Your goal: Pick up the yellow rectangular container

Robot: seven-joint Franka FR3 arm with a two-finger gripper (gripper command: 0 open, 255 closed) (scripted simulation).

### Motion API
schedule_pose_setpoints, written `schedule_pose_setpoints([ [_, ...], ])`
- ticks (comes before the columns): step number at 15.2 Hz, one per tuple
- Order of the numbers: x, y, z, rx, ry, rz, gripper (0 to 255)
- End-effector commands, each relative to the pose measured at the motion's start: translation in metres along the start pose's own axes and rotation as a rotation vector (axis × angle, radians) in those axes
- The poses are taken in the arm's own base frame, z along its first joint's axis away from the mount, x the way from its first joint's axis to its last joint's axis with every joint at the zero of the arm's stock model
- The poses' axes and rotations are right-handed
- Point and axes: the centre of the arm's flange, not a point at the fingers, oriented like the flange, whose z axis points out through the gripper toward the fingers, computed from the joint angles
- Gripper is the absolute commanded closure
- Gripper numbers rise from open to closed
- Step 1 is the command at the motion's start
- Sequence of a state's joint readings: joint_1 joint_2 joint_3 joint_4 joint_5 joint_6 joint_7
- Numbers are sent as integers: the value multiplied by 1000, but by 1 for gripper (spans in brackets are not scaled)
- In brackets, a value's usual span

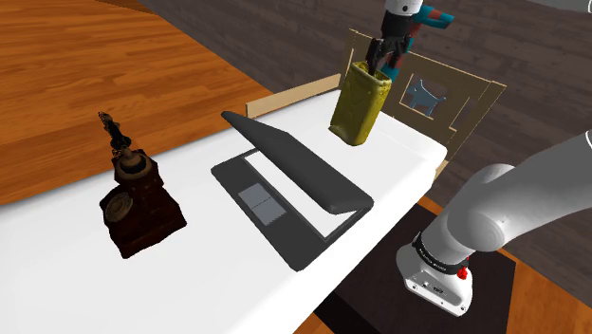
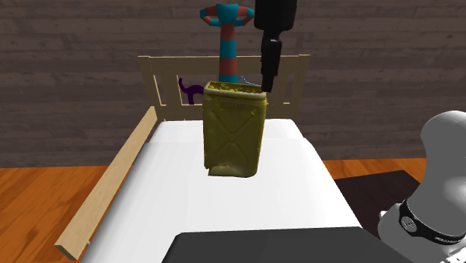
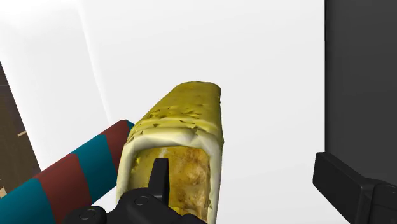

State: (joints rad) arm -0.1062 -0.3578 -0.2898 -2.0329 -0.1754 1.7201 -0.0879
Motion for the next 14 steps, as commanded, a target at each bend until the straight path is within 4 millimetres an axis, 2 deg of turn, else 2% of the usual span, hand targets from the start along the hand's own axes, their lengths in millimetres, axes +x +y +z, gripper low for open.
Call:
schedule_pose_setpoints([
  [1,21,15,4,4,9,13,0],
  [2,21,16,5,4,9,14,0],
  [9,20,13,44,4,9,14,0],
  [11,20,13,44,4,9,14,0],
  [12,21,13,44,4,9,14,255],
  [14,21,13,44,4,9,14,255],
])
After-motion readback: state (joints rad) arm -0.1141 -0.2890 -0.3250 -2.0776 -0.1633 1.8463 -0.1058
